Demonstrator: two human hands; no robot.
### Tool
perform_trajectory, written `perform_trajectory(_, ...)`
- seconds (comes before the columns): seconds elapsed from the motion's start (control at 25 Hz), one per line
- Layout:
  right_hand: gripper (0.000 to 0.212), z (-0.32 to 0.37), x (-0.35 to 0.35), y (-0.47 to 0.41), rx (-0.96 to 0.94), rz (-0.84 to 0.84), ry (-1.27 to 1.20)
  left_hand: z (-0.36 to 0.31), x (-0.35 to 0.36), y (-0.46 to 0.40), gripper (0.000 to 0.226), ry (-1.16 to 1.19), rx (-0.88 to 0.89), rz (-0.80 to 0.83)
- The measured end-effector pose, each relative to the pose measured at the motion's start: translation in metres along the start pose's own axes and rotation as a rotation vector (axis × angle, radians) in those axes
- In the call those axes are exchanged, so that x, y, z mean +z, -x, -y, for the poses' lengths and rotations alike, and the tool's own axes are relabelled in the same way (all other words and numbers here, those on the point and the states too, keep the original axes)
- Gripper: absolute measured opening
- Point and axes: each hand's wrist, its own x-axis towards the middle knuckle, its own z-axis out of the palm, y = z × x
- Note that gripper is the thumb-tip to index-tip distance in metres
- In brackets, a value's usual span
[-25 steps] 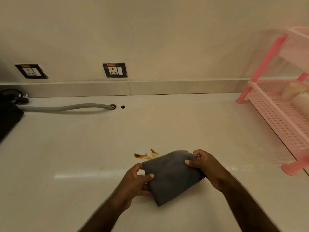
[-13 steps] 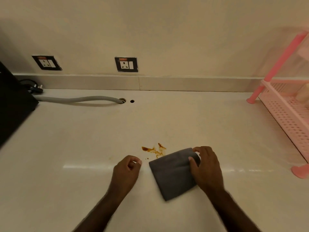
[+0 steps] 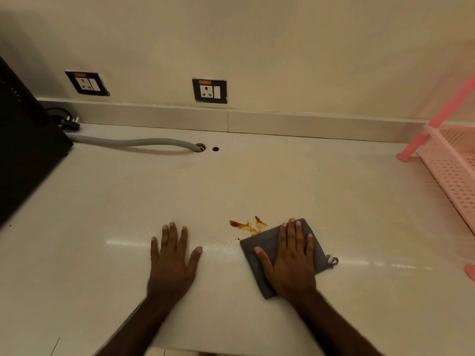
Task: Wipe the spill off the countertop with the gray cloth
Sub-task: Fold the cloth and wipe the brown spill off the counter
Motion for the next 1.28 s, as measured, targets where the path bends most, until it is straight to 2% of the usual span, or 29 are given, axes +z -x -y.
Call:
perform_trajectory(0.2, 0.097, -0.028, 0.014, 0.02, -0.211, 0.037, 0.048, 0.003, 0.002, -0.002, 0.082, -0.02, -0.011, 0.016)
perform_trajectory(0.32, 0.089, -0.05, 0.002, 0.01, -0.228, 0.05, 0.117, 0.002, 0.001, -0.001, 0.083, -0.002, -0.003, 0.008)
perform_trajectory(0.4, 0.089, -0.045, -0.008, -0.008, -0.197, 0.074, 0.138, 0.001, 0.001, -0.002, 0.083, -0.005, 0.0, 0.013)
perform_trajectory(0.48, 0.097, -0.028, -0.011, -0.02, -0.125, 0.094, 0.06, 0.002, 0.0, -0.002, 0.084, -0.005, -0.003, 0.023)
perform_trajectory(0.64, 0.126, -0.001, -0.015, -0.021, 0.216, 0.065, -0.254, 0.002, -0.001, -0.003, 0.084, 0.0, 0.0, 0.031)
perform_trajectory(0.76, 0.12, 0.02, -0.016, -0.025, 0.281, 0.053, -0.22, 0.002, 0.001, -0.003, 0.084, -0.003, 0.002, 0.03)
perform_trajectory(0.84, 0.116, 0.029, -0.014, -0.029, 0.246, 0.037, -0.17, 0.004, 0.003, -0.004, 0.083, -0.002, 0.006, 0.023)
perform_trajectory(0.92, 0.112, 0.027, -0.003, -0.023, 0.125, 0.011, -0.1, 0.006, 0.004, -0.005, 0.082, 0.0, 0.006, 0.018)
perform_trajectory(1.08, 0.106, -0.014, 0.019, 0.015, -0.107, -0.006, -0.046, 0.005, 0.004, -0.003, 0.081, 0.002, 0.011, 0.011)
perform_trajectory(1.2, 0.107, -0.039, 0.008, -0.001, -0.087, 0.004, 0.027, 0.003, 0.002, -0.002, 0.082, -0.014, 0.009, 0.0)
perform_trajectory(1.28, 0.111, -0.03, -0.006, -0.03, -0.024, 0.016, 0.045, 0.002, 0.001, -0.003, 0.082, -0.022, 0.005, 0.009)
